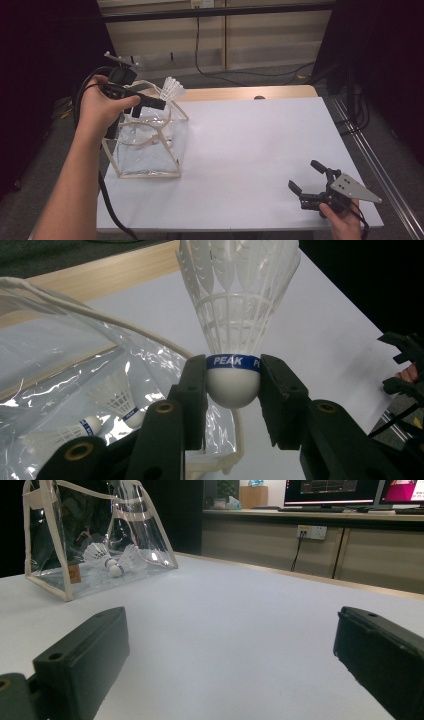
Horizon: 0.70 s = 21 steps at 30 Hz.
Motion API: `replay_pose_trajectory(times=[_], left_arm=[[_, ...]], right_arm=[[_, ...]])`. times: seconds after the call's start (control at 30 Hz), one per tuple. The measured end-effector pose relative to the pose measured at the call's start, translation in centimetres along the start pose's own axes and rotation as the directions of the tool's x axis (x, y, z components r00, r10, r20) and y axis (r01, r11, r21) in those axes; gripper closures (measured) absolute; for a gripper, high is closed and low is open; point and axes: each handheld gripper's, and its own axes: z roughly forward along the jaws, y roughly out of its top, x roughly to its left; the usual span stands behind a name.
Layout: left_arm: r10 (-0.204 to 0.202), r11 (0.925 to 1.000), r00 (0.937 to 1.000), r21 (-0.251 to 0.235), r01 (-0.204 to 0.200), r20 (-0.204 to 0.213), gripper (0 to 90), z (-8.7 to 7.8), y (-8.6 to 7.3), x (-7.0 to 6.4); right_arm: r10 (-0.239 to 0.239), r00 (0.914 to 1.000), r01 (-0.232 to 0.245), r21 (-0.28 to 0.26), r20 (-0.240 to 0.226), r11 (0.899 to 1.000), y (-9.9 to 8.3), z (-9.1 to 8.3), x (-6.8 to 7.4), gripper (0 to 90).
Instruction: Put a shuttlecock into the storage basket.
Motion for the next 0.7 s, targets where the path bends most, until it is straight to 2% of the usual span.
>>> replay_pose_trajectory(times=[0.3, 0.7], left_arm=[[0.005, 1.0, 0.9997, -0.002, -0.005, -0.023, 65.4, -0.3, -0.4, 0.9], [0.008, 1.0, 0.999, 0.001, -0.008, -0.043, 65.4, -0.4, -0.7, 1.4]], right_arm=[[0.0, 1.0, 0.0, 0.002, 0.002, 1.0, 0.0, 0.0, 0.0, 1.4], [0.0, 1.0, 0.0, 0.001, 0.001, 1.0, 0.0, 0.0, 0.0, 1.4]])
